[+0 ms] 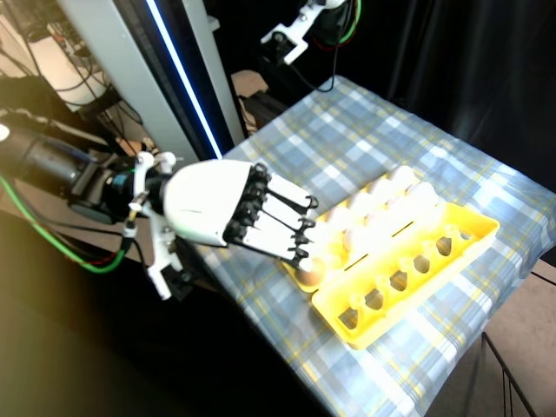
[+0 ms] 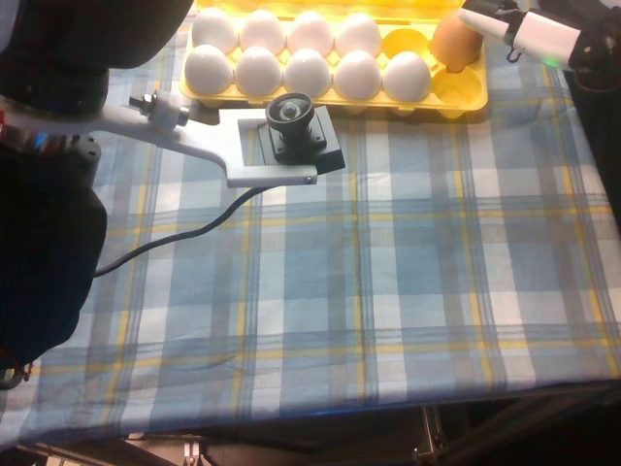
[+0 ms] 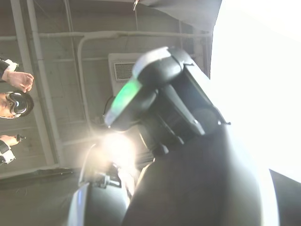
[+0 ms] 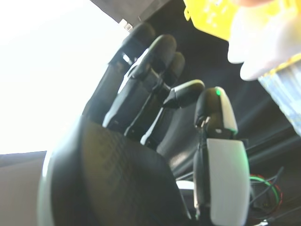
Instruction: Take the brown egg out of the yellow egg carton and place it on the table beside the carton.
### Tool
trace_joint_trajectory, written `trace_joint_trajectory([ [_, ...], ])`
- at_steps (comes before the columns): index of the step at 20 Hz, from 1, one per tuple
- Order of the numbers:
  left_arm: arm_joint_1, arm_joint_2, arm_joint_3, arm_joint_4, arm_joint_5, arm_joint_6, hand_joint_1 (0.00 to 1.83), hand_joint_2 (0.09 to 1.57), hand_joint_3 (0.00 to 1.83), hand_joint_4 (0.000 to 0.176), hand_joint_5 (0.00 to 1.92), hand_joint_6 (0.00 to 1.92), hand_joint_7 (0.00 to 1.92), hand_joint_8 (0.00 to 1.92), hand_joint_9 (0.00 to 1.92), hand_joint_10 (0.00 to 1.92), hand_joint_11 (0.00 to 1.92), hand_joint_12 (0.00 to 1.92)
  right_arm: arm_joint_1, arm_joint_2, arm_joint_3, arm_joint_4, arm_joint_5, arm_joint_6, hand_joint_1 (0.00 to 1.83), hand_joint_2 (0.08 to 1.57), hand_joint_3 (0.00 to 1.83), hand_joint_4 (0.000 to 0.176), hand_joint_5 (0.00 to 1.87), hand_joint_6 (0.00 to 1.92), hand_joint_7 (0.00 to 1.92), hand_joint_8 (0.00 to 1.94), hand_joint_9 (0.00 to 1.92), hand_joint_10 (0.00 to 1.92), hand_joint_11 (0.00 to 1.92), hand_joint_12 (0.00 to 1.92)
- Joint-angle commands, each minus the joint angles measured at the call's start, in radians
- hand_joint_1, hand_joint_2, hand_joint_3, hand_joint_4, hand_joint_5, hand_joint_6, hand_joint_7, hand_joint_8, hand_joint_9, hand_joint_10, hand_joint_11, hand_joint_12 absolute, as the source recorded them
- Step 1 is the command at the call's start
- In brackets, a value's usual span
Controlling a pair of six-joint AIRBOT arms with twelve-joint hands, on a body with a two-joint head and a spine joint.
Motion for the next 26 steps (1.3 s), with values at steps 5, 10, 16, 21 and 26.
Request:
trace_joint_trajectory([
  [5, -0.020, -0.008, -0.010, 0.024, -0.074, -0.009, 0.18, 1.15, 0.00, 0.000, 0.95, 1.92, 1.23, 1.92, 1.29, 1.92, 1.06, 1.92, 0.008, -0.048, 0.068, 0.054, 0.017, -0.013, 0.81, 0.96, 0.00, 0.000, 0.65, 0.00, 0.76, 0.00, 0.73, 0.00, 0.57, 0.23],
  [10, -0.020, -0.008, -0.010, 0.024, -0.074, -0.009, 0.21, 1.14, 0.00, 0.000, 0.88, 1.92, 1.20, 1.92, 1.25, 1.92, 1.02, 1.92, 0.008, -0.103, 0.156, 0.090, -0.097, -0.013, 0.81, 0.93, 0.00, 0.000, 0.63, 0.01, 0.73, 0.01, 0.75, 0.02, 0.61, 0.22],
  [16, -0.020, -0.008, -0.010, 0.024, -0.074, -0.009, 0.21, 1.15, 0.00, 0.000, 0.90, 1.92, 1.18, 1.92, 1.23, 1.92, 0.95, 1.92, 0.008, -0.136, 0.206, 0.109, -0.155, -0.013, 0.89, 0.97, 0.00, 0.000, 0.72, 0.00, 0.84, 0.01, 0.85, 0.01, 0.73, 0.25],
  [21, -0.020, -0.008, -0.010, 0.024, -0.074, -0.009, 0.10, 1.18, 0.01, 0.000, 0.77, 1.92, 1.16, 1.92, 1.21, 1.92, 0.92, 1.92, 0.008, -0.147, 0.217, 0.109, -0.164, -0.013, 0.94, 1.02, 0.00, 0.000, 0.86, 0.00, 1.01, 0.00, 1.02, 0.01, 0.82, 0.31],
  [26, -0.020, -0.008, -0.010, 0.024, -0.074, -0.009, 0.10, 1.19, 0.00, 0.000, 0.84, 1.92, 1.18, 1.92, 1.23, 1.92, 0.95, 1.92, 0.008, -0.142, 0.204, 0.106, -0.153, -0.013, 1.04, 1.08, 0.00, 0.174, 1.04, 0.86, 1.12, 0.00, 1.20, 0.01, 0.68, 1.21],
])
